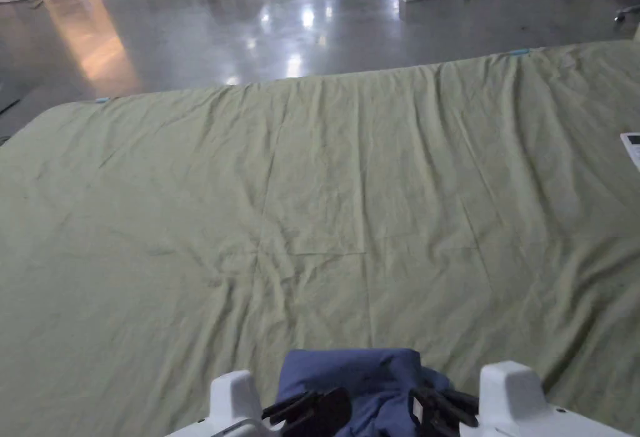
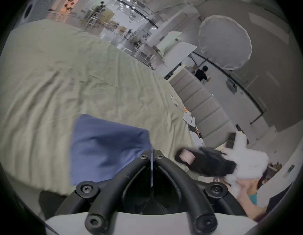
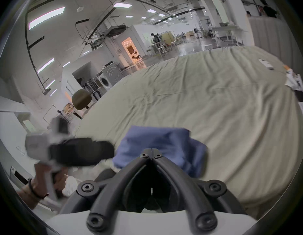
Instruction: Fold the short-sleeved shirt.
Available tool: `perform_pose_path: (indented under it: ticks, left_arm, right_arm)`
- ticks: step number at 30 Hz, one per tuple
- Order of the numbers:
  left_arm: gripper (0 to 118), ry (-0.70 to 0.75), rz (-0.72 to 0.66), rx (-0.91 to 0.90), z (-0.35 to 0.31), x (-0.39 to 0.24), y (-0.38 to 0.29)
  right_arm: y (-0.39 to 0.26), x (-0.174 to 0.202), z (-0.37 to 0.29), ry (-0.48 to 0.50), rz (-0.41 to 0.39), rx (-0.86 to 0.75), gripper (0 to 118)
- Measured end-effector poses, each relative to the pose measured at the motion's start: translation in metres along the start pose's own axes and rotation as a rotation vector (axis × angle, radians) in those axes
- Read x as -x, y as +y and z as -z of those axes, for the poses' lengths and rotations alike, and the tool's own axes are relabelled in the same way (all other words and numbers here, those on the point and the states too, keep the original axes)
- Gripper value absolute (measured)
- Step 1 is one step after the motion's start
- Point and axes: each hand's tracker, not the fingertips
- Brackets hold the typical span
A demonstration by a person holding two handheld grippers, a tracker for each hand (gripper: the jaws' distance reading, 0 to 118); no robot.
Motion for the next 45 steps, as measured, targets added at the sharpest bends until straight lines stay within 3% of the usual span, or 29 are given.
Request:
perform_pose_path:
  ticks: [2,3,5,6,7,8,9,10,11,17,21,23,25,26,27,36,39,40,43,45]
  left_arm:
    - [2,0.032,-0.023,0.001,-0.023,0.013,0.0]
    - [3,0.054,-0.023,-0.001,-0.031,0.021,0.0]
    - [5,0.081,-0.029,0.002,-0.042,0.033,-0.001]
    - [8,0.086,-0.061,0.011,-0.044,0.04,0.0]
    - [20,0.081,-0.105,0.034,-0.042,0.047,0.001]
    - [43,0.071,-0.143,0.055,-0.039,0.054,0.002]
    - [82,0.068,-0.165,0.066,-0.033,0.06,0.002]
    - [105,0.076,-0.142,0.062,-0.027,0.066,0.004]
    - [116,0.07,-0.144,0.064,-0.02,0.072,0.006]
    - [115,-0.065,-0.367,0.086,0.031,0.104,0.03]
    - [111,-0.121,-0.495,0.2,0.072,0.126,0.028]
    - [88,-0.107,-0.495,0.232,0.087,0.125,0.023]
    - [52,-0.061,-0.456,0.257,0.097,0.121,0.024]
    - [39,-0.003,-0.422,0.279,0.099,0.119,0.025]
    - [36,0.048,-0.366,0.29,0.1,0.117,0.024]
    - [35,0.095,-0.322,0.273,0.096,0.097,0.025]
    - [35,-0.111,-0.548,0.166,0.075,0.112,0.033]
    - [35,-0.115,-0.555,0.147,0.063,0.109,0.04]
    - [35,-0.048,-0.404,0.036,0.003,0.118,0.07]
    - [35,-0.002,-0.424,-0.028,-0.046,0.142,0.097]
  right_arm:
    - [0.015,-0.007,0.039,-0.004,0.033,0.075,0]
    - [0.018,-0.011,0.06,-0.051,0.02,0.161,0]
    - [0.011,-0.014,0.099,-0.239,-0.109,0.514,0]
    - [-0.005,-0.022,0.116,-0.243,-0.15,0.636,0]
    - [-0.008,-0.025,0.109,-0.182,-0.12,0.47,0]
    - [0.0,-0.028,0.099,-0.162,-0.01,0.4,0]
    - [0.0,-0.03,0.092,-0.183,0.08,0.43,0]
    - [-0.006,-0.031,0.09,-0.175,0.065,0.404,0]
    - [-0.012,-0.032,0.091,-0.177,0.032,0.403,0]
    - [-0.006,-0.027,0.092,-0.195,0.026,0.418,0]
    - [-0.007,-0.031,0.093,-0.184,0.02,0.427,0]
    - [-0.01,-0.032,0.091,-0.174,0.029,0.41,0]
    - [-0.013,-0.034,0.089,-0.17,0.043,0.395,0]
    - [-0.012,-0.033,0.089,-0.171,0.046,0.394,0]
    - [-0.012,-0.033,0.089,-0.171,0.047,0.392,0]
    - [-0.023,-0.029,0.084,-0.189,0.067,0.336,0]
    - [-0.012,-0.019,0.076,-0.172,-0.051,0.345,0]
    - [-0.006,-0.016,0.065,-0.135,-0.004,0.316,0]
    - [-0.003,-0.011,0.026,0.031,0.227,0.131,0]
    - [-0.012,-0.011,0.009,0.073,0.336,0.096,0]
